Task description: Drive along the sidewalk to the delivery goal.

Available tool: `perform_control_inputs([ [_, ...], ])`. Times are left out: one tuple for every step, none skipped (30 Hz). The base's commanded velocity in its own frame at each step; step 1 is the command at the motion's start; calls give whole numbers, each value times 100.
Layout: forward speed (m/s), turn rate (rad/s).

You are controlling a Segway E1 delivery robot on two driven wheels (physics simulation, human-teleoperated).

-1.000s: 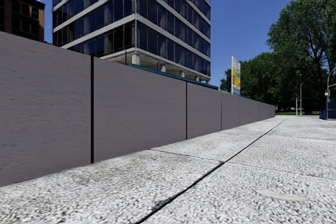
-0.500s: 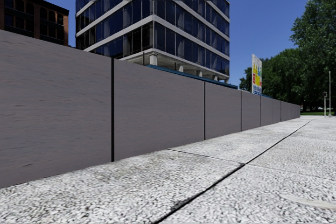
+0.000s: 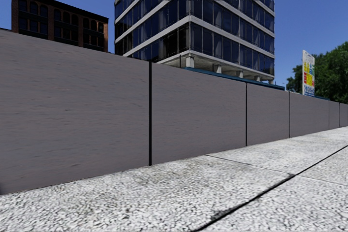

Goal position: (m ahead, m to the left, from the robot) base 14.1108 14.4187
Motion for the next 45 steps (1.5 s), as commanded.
perform_control_inputs([
  [0, 54],
  [0, 54],
  [0, 54],
  [0, 54],
  [0, 54],
  [0, 54],
  [0, 54],
  [0, 54],
  [0, 54],
  [0, 54],
  [0, 54],
  [0, 54],
  [0, 54],
  [0, 54],
  [0, 54],
  [0, 54],
  [0, 54],
  [0, 54],
  [0, 54],
  [0, 54],
  [0, 54],
  [0, 54],
  [0, 54],
  [0, 54],
  [0, 54],
  [0, 54],
  [0, 54],
  [0, 54],
  [0, 54],
  [0, 54],
  [0, 54],
  [0, 54],
  [0, 54],
  [0, 57],
  [0, 57],
  [0, 59],
  [0, 59],
  [0, 59],
  [0, 60],
  [0, 60],
  [0, 60],
  [0, 60],
  [0, 60],
  [0, 60],
  [0, 60],
])
